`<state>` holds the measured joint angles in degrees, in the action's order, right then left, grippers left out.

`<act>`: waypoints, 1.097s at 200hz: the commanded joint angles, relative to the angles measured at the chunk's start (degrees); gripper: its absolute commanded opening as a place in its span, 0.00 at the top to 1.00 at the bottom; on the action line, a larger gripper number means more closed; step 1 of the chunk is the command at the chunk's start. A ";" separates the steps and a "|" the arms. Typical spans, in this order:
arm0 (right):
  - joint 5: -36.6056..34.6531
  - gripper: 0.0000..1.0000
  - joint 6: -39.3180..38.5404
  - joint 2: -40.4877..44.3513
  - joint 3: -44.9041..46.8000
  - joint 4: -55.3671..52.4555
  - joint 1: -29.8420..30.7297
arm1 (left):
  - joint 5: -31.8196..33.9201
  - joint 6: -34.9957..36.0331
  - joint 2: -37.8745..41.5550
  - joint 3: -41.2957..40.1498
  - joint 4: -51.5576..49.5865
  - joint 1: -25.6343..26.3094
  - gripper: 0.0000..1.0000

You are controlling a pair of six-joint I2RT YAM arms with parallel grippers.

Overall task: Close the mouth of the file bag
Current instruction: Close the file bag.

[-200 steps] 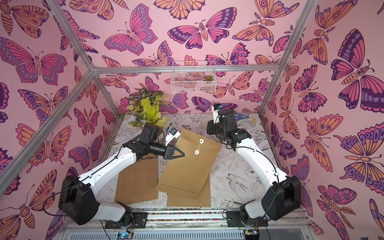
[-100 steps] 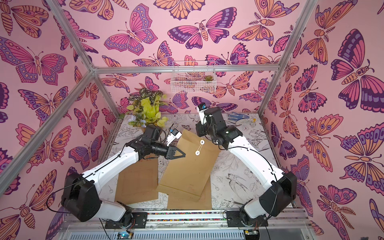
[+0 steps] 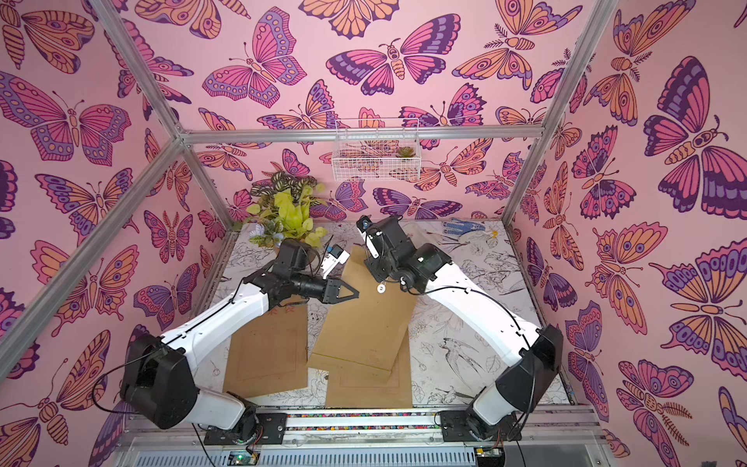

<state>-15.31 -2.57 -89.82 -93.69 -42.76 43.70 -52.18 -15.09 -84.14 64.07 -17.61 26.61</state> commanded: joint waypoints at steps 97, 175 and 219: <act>20.48 1.00 12.43 2.38 2.71 1.71 -1.17 | 1.38 -1.43 1.21 -0.50 2.85 -0.94 1.00; 36.39 1.00 24.55 9.19 17.46 13.94 -8.84 | 1.91 -1.61 0.99 1.45 3.04 -1.63 1.00; 40.42 1.00 28.60 11.07 24.11 19.93 -12.11 | 1.56 -1.96 1.08 1.90 3.77 -1.67 1.00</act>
<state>20.91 22.41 -80.09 -71.16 -28.01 32.88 -50.09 -16.99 -84.12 64.62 -15.94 25.39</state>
